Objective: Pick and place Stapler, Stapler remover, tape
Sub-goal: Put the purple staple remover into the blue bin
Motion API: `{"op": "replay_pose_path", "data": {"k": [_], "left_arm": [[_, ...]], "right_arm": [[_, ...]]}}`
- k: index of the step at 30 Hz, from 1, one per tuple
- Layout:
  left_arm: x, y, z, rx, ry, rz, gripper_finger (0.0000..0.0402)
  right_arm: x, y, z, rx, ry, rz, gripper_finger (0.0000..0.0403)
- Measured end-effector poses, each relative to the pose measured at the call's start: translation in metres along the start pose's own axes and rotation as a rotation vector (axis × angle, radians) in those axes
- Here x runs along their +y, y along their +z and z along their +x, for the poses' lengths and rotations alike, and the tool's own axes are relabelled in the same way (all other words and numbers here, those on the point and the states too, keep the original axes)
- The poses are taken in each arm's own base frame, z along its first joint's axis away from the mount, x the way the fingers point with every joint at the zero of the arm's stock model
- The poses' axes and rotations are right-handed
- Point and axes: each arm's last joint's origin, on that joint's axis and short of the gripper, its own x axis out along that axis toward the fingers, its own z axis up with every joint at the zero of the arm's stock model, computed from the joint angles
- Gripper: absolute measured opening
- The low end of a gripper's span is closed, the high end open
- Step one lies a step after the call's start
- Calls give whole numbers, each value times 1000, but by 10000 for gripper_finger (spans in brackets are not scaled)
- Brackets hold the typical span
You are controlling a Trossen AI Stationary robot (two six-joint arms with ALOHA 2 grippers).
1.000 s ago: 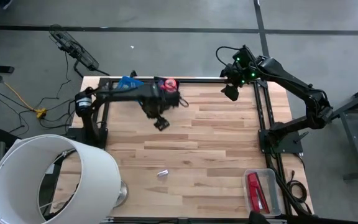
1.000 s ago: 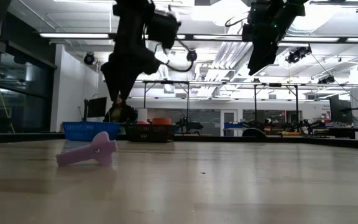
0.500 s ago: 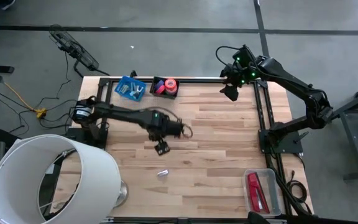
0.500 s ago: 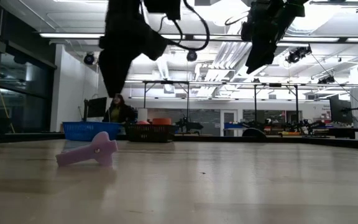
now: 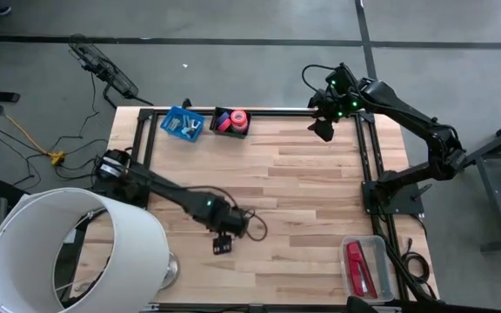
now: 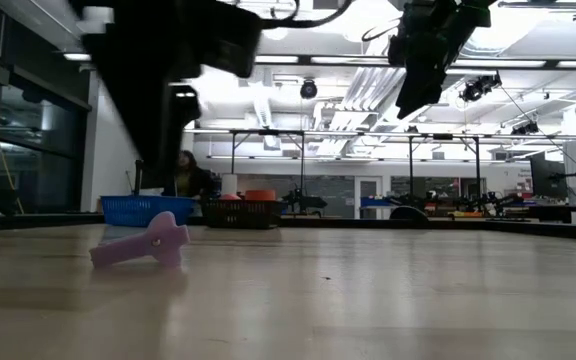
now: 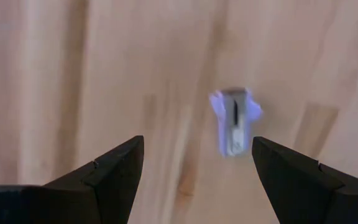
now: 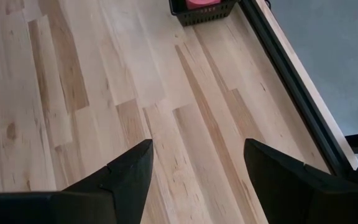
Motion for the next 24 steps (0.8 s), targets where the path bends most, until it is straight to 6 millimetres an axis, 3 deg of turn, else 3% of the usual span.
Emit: {"op": "replay_pose_path", "data": {"k": [9,16,24], "left_arm": [[-26,-23,15,-30,-18,42,294],[-35,-37,35,-56,-16,27,294],[-39,-31,60,-90,-7,1,294]], "right_arm": [[0,0,0,-5,16,0,243],[1,0,0,-2,17,2,243],[1,0,0,-2,15,1,243]]}}
